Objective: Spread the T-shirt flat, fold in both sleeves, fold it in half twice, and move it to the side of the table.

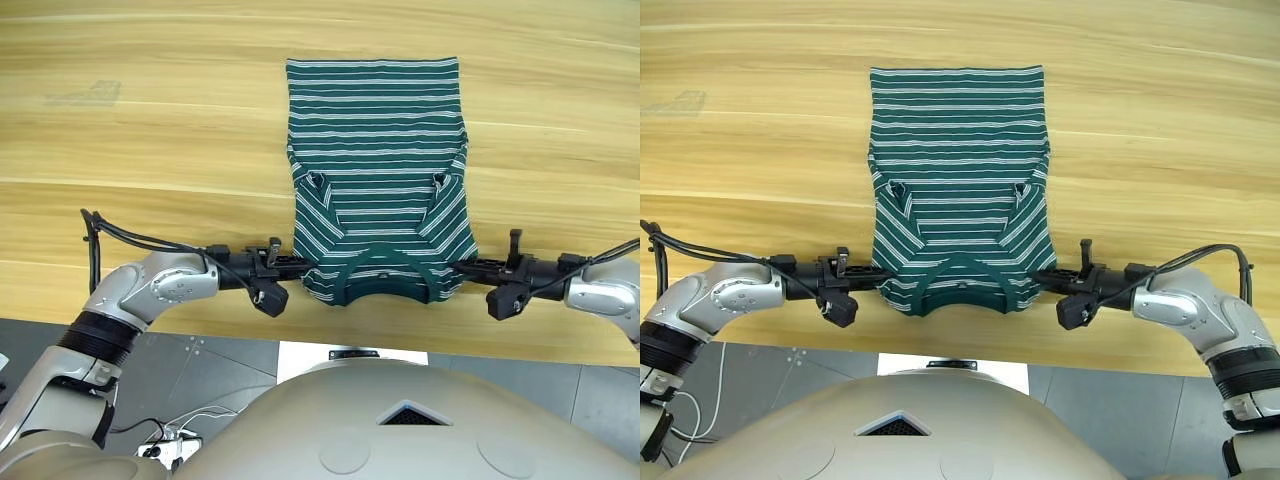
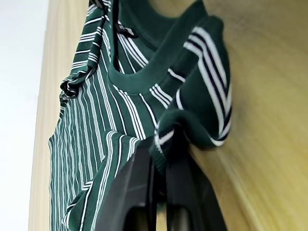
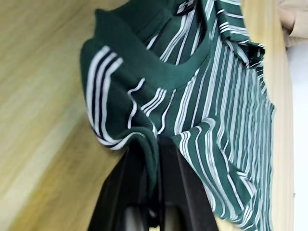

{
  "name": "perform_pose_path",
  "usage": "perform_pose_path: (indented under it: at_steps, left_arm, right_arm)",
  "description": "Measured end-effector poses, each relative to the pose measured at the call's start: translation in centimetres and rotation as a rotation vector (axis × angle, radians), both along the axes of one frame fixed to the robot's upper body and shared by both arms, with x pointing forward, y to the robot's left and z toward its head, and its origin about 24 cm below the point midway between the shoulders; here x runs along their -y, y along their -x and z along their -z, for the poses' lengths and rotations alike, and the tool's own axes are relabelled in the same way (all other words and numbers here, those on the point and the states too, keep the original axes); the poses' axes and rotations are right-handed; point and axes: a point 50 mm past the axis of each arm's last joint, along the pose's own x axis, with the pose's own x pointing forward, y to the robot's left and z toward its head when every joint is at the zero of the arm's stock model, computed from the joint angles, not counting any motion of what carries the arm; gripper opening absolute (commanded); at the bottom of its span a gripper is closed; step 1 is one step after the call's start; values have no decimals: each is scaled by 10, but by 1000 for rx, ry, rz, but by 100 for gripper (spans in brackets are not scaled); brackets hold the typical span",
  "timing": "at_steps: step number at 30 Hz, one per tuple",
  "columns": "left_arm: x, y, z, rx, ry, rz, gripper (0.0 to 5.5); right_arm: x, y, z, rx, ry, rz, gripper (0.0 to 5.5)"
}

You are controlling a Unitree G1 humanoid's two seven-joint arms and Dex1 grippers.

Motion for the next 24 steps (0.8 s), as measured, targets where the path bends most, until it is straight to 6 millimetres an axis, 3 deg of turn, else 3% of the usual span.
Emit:
perform_pose_path:
  at_steps: [5, 9, 13, 16, 21, 24]
  left_arm:
    - [2, 4, 0, -51, 79, -72, 4]
    - [8, 41, -1, -219, 199, -132, 4]
    - [-1, 51, -23, -227, 263, -190, 4]
    - [-3, 60, -31, -231, 272, -208, 4]
    - [-10, 54, -34, -210, 280, -267, 4]
    - [-9, 36, -35, -230, 367, -316, 4]
  right_arm:
    - [-16, 5, 1, -9, -108, -14, 0]
    - [-25, 21, -16, -56, -259, 38, 0]
    - [-18, 23, -36, -54, -342, 119, 0]
    - [-22, 31, -40, -80, -353, 115, 0]
    - [-23, 30, -43, -78, -352, 126, 0]
    - [-29, 9, -41, -33, -386, 178, 0]
